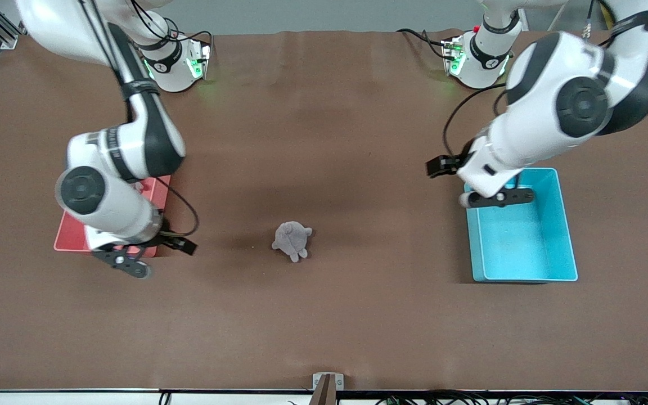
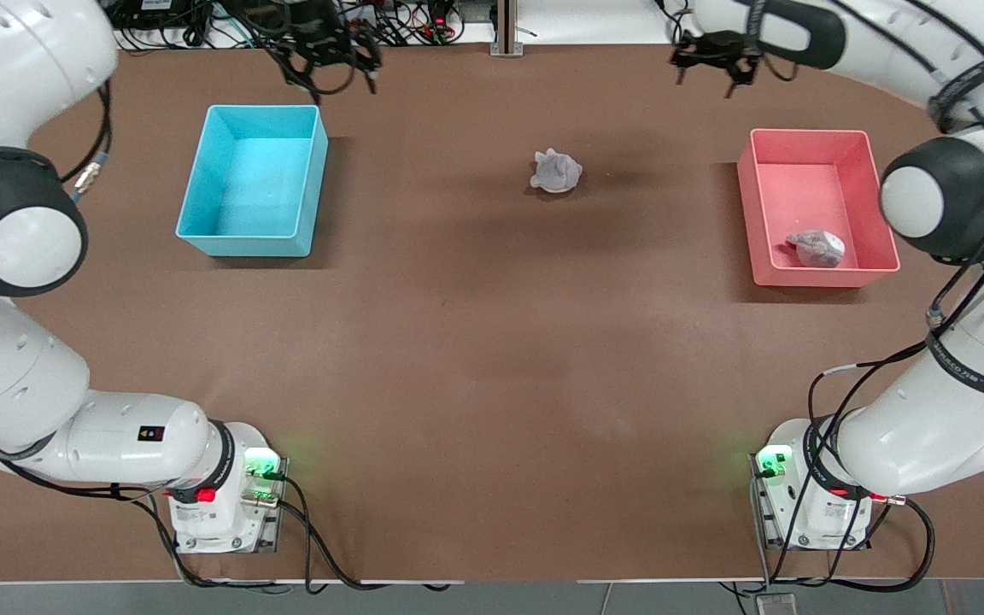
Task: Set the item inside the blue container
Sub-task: 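Reach the left gripper to the plush while the right gripper grasps the keychain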
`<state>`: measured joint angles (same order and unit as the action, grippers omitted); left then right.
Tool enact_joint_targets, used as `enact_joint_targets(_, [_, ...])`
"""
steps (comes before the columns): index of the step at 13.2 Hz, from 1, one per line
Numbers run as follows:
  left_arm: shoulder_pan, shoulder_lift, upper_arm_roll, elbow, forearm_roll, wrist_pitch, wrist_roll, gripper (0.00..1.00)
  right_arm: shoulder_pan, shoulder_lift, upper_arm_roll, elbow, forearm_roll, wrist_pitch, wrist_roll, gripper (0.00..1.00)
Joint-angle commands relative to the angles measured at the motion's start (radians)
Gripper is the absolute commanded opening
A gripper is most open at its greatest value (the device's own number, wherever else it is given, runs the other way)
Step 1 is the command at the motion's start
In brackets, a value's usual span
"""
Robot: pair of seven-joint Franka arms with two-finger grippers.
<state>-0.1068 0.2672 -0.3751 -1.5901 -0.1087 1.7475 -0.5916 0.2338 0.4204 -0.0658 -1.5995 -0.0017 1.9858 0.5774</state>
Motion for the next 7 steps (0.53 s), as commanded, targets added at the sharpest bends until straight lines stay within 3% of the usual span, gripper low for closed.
enact_joint_targets(1, [-0.112, 0.075, 0.002, 0.005, 0.024, 0.165, -0.205, 1.0, -0.127, -0.115, 0.018, -0.158, 0.008, 0.021, -0.248, 1.0])
enact_joint_targets(4, [-0.224, 0.226, 0.002, 0.047, 0.083, 0.38, -0.422, 1.0, -0.255, -0.173, 0.018, -0.27, 0.006, 0.065, -0.466, 1.0])
enact_joint_targets(7, [-0.3, 0.329, 0.015, 0.059, 0.106, 0.583, -0.526, 1.0, -0.359, -0.252, 0.02, -0.523, 0.006, 0.282, -0.612, 1.0])
